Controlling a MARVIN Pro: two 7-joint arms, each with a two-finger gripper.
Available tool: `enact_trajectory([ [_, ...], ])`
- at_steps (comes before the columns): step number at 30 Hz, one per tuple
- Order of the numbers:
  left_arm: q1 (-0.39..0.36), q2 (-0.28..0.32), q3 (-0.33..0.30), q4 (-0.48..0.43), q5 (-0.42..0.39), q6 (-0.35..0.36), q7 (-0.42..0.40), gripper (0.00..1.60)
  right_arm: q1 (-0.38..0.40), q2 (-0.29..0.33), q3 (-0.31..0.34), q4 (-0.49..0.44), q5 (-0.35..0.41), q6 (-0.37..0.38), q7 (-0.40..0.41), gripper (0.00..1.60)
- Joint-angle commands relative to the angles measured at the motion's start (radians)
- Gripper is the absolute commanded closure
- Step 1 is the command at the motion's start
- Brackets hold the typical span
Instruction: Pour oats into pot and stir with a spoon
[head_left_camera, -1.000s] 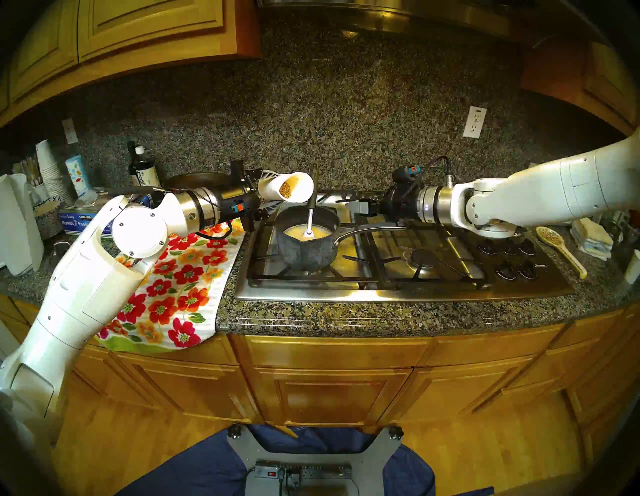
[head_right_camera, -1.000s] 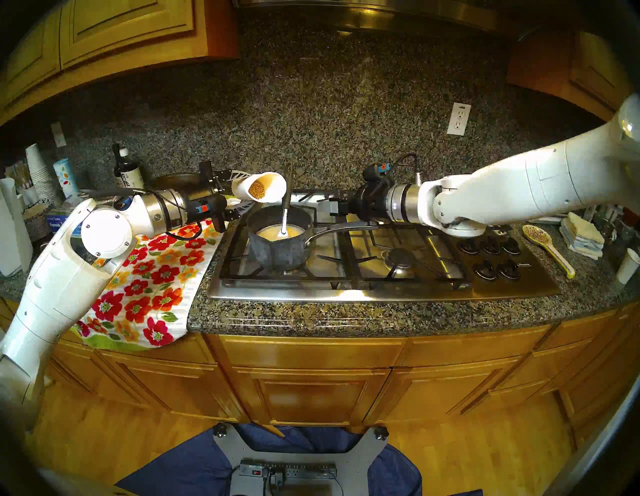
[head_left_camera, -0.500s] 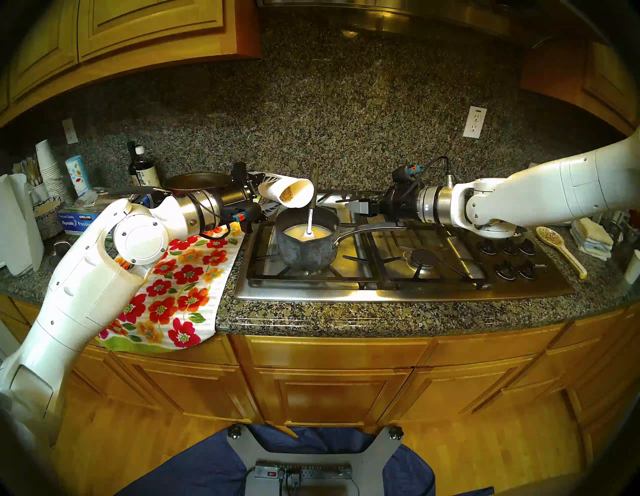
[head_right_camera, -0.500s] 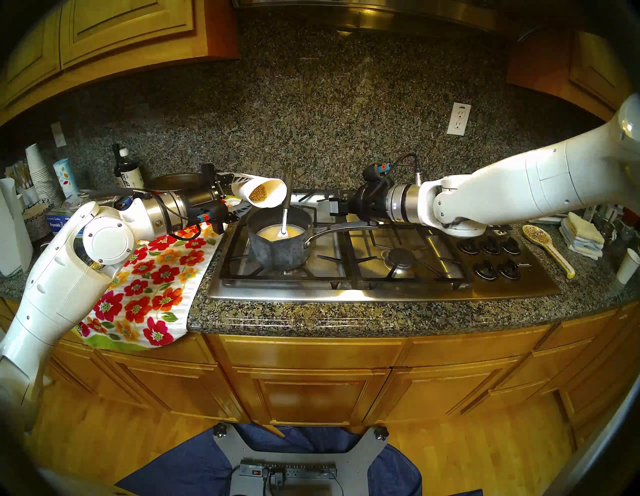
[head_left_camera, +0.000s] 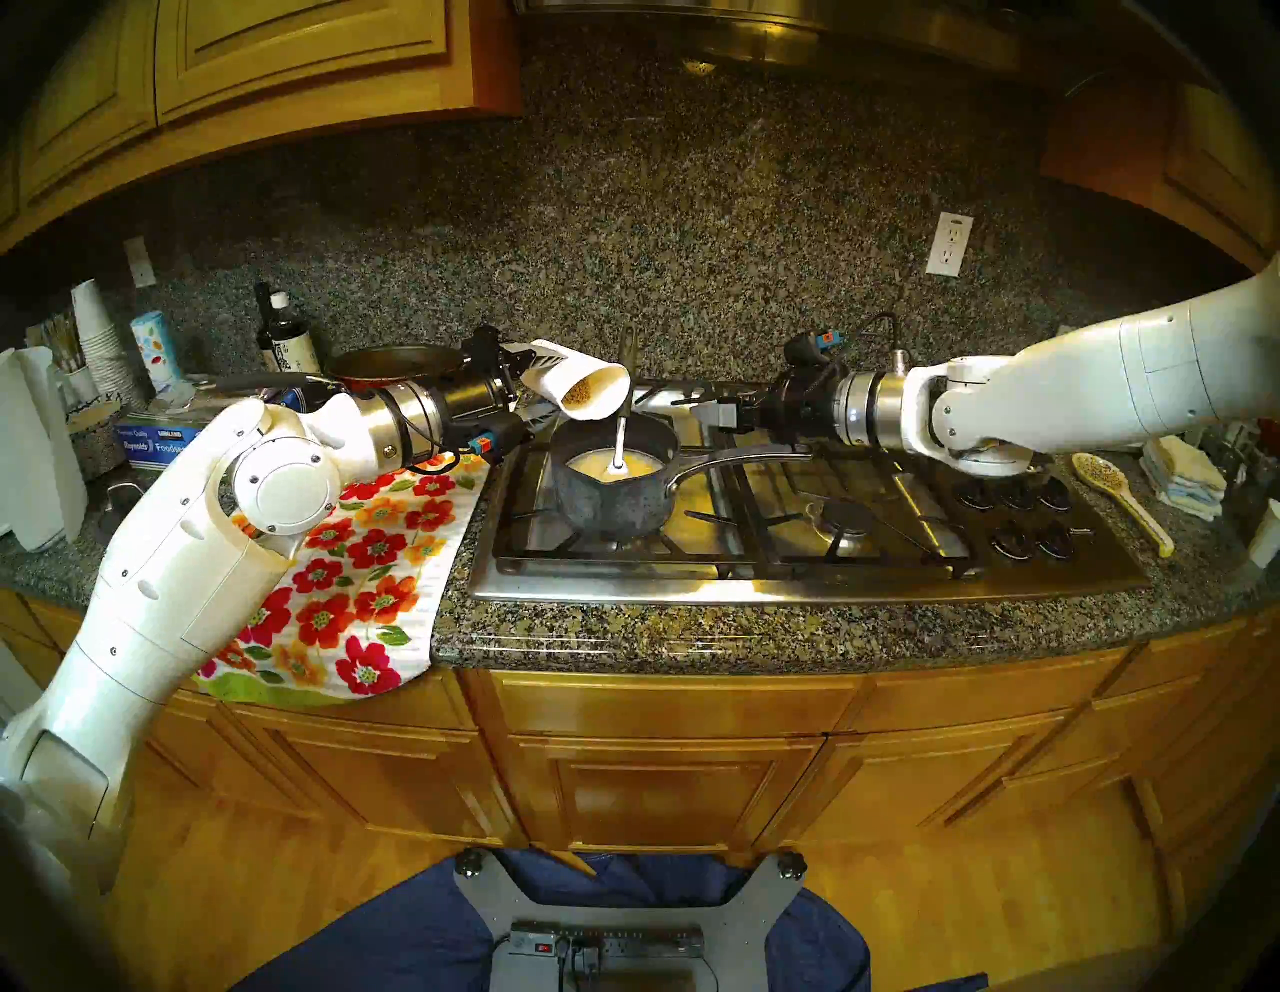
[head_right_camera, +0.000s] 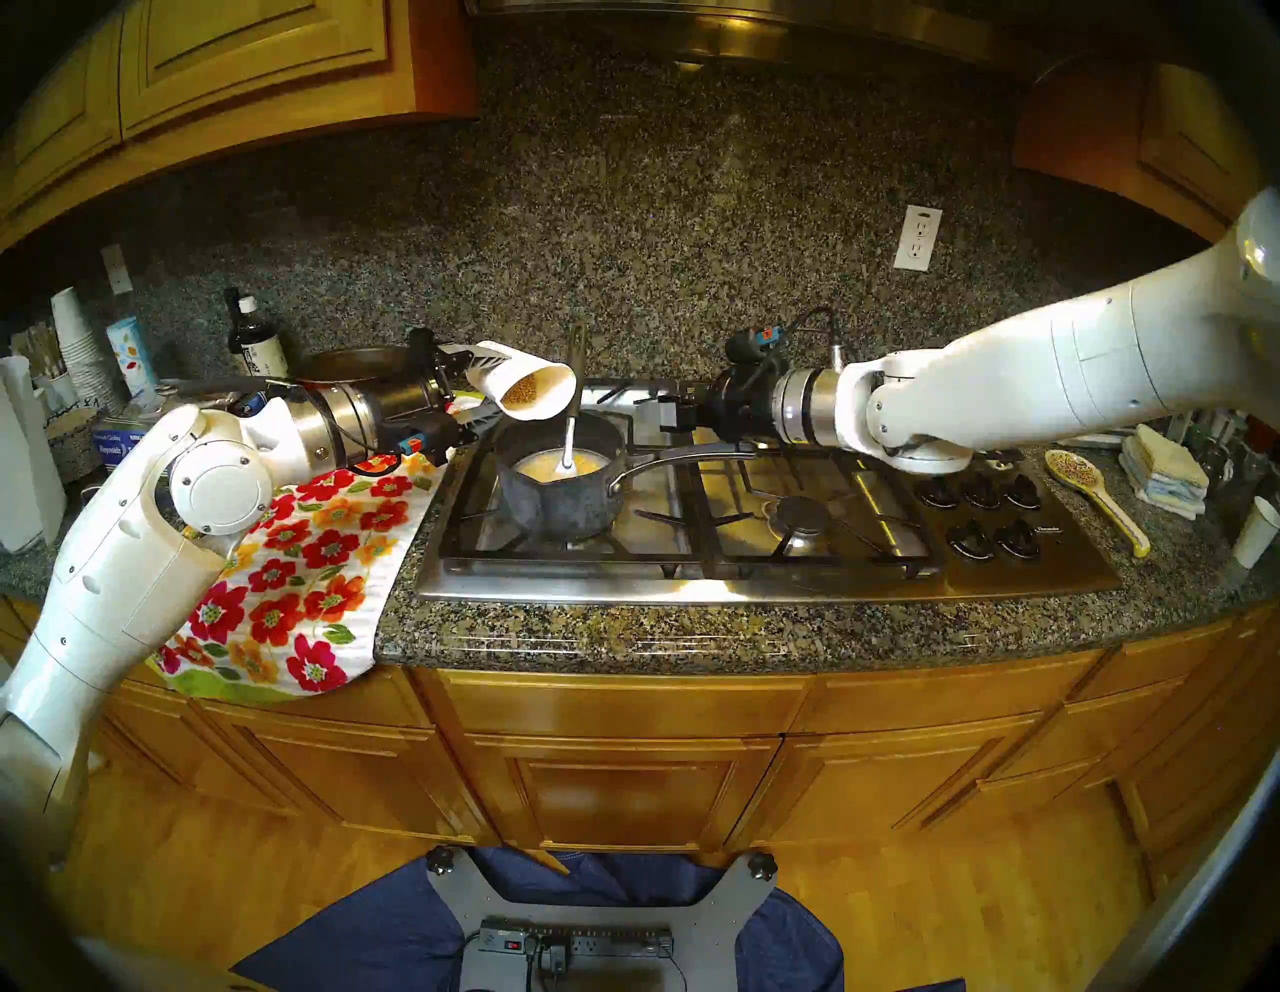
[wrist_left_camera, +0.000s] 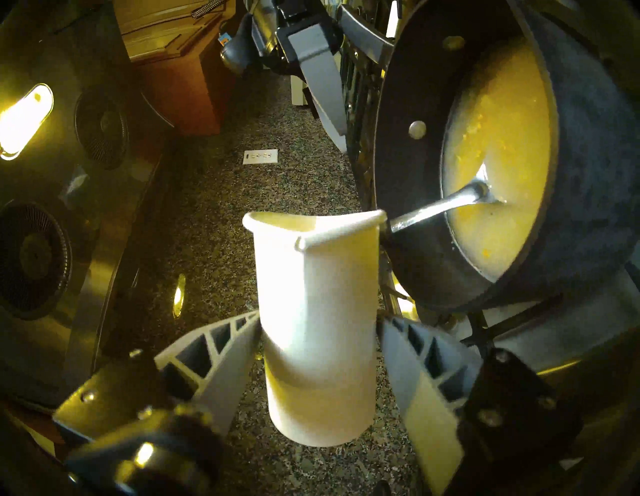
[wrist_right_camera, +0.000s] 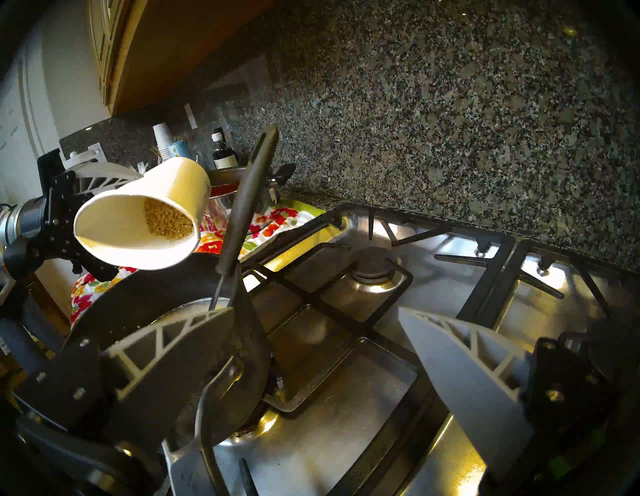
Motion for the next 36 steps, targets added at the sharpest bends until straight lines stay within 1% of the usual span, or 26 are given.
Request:
enact_trajectory([
  [1, -0.037, -0.004, -0.024, -0.005, 0.045, -0.019, 0.054, 0.68, 0.036, 0.001, 0.016, 0.009, -0.002, -0.011, 0.001, 0.00],
  [7, -0.045, -0.008, -0.026, 0.004, 0.105, -0.044, 0.081, 0.68, 0.036, 0.001, 0.016, 0.009, -0.002, -0.011, 0.001, 0.00],
  [9, -0.045, -0.010, -0.027, 0.005, 0.107, -0.046, 0.082, 0.68, 0.036, 0.001, 0.016, 0.009, -0.002, -0.011, 0.001, 0.00],
  [12, -0.049, -0.012, -0.024, 0.011, 0.152, -0.064, 0.103, 0.68, 0.036, 0.001, 0.016, 0.009, -0.002, -0.011, 0.001, 0.00],
  [13, -0.051, -0.015, -0.023, 0.014, 0.178, -0.075, 0.118, 0.68, 0.036, 0.001, 0.016, 0.009, -0.002, -0.011, 0.001, 0.00],
  [26, -0.049, -0.026, -0.027, 0.009, 0.278, -0.103, 0.170, 0.69, 0.036, 0.001, 0.016, 0.009, -0.002, -0.011, 0.001, 0.00],
  [28, -0.050, -0.026, -0.026, 0.011, 0.307, -0.111, 0.187, 0.68, 0.036, 0.001, 0.016, 0.009, -0.002, -0.011, 0.001, 0.00],
  [36, -0.050, -0.034, -0.028, 0.016, 0.362, -0.130, 0.220, 0.69, 0.036, 0.001, 0.016, 0.009, -0.002, -0.011, 0.001, 0.00],
])
